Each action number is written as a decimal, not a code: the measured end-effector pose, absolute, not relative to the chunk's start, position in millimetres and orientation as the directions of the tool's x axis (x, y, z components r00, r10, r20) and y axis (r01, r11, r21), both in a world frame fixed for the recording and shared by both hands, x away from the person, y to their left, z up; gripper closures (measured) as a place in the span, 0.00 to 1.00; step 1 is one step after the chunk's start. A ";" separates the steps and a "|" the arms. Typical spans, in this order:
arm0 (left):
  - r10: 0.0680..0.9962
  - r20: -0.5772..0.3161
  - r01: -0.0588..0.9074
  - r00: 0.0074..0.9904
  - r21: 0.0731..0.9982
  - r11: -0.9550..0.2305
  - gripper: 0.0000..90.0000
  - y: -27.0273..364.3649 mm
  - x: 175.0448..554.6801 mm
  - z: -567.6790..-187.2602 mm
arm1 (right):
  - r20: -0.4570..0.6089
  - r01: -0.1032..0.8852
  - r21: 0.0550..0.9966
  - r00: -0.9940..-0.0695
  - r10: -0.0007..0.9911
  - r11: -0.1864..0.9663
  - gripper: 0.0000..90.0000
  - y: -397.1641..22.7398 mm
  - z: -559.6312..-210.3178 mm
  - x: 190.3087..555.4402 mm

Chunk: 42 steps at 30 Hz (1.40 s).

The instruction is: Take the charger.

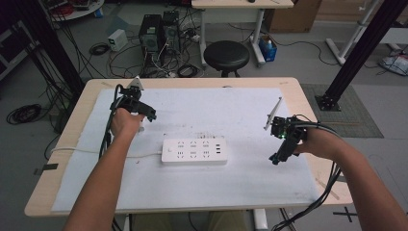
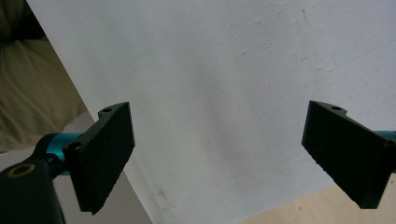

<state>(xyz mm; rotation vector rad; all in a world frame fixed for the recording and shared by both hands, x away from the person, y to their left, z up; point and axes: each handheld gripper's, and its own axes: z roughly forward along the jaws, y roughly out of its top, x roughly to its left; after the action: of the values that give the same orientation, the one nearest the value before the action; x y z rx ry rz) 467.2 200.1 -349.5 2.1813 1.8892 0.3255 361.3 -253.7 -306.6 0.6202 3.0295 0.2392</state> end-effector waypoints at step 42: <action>1.000 -0.020 0.948 -0.004 0.319 0.010 0.31 215.0 483.8 -417.1 | 0.024 0.402 0.186 -0.914 0.405 0.897 0.10 -270.7 -317.8 369.4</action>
<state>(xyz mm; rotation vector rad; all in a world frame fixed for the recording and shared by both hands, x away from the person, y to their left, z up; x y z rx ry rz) 483.8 215.0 -417.1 2.0303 2.0455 0.3147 369.4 -270.7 -317.8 0.6474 3.0441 0.2929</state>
